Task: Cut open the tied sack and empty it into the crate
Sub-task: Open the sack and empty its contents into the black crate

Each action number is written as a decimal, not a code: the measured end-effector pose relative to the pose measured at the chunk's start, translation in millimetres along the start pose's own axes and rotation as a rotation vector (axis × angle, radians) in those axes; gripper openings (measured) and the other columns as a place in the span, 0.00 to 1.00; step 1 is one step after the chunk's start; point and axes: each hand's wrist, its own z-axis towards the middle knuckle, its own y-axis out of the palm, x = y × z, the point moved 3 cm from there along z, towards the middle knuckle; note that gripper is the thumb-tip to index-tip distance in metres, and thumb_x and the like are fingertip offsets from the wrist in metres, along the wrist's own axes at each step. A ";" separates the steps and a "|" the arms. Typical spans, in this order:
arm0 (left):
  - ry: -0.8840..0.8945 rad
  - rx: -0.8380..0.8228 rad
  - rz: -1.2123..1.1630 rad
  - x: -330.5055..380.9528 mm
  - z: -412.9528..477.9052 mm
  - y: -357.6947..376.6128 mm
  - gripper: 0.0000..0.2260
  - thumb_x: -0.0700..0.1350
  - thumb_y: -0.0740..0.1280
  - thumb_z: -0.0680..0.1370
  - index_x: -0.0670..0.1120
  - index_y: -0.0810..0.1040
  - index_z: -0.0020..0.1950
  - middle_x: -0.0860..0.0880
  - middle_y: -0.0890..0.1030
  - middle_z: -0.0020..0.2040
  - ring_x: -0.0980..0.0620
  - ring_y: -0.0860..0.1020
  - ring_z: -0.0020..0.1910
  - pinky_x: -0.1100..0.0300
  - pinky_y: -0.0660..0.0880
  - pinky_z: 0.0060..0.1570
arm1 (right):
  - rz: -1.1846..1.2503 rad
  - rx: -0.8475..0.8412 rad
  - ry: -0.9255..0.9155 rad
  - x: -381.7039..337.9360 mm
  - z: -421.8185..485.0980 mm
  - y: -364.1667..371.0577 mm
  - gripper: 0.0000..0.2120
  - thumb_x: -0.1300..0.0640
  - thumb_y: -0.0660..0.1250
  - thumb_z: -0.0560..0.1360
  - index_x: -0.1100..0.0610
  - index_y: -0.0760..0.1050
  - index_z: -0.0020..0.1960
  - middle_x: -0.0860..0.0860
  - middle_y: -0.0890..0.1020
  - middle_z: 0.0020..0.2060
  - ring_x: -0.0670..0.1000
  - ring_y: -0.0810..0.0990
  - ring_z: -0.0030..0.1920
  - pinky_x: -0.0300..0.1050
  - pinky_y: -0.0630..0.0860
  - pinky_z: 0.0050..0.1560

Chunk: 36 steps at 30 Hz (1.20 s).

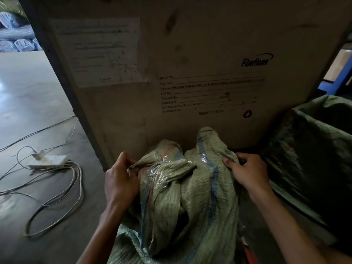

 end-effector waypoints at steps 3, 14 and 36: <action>-0.067 0.033 0.014 -8.3 4.3 2.6 0.15 0.35 0.71 0.73 0.53 0.71 0.35 0.54 0.79 0.34 0.45 0.78 0.37 0.58 0.68 0.32 | 0.003 0.040 -0.018 5.4 7.2 3.6 0.12 0.45 0.74 0.72 0.51 0.86 0.50 0.50 0.87 0.45 0.56 0.83 0.50 0.57 0.79 0.56; -0.403 -0.053 -0.083 -62.7 20.9 -9.9 0.04 0.42 0.70 0.78 0.47 0.75 0.49 0.39 0.81 0.48 0.37 0.81 0.50 0.40 0.80 0.52 | 0.264 -0.023 0.183 41.0 14.9 -8.2 0.15 0.52 0.67 0.79 0.55 0.79 0.63 0.55 0.83 0.57 0.56 0.80 0.55 0.49 0.76 0.56; -0.507 -0.660 0.468 -66.8 5.6 43.2 0.37 0.76 0.61 0.70 0.43 0.77 0.58 0.39 0.81 0.61 0.40 0.79 0.58 0.44 0.78 0.61 | 0.523 -0.386 0.463 61.4 12.2 95.7 0.15 0.65 0.74 0.71 0.60 0.81 0.57 0.59 0.86 0.50 0.59 0.85 0.48 0.51 0.82 0.46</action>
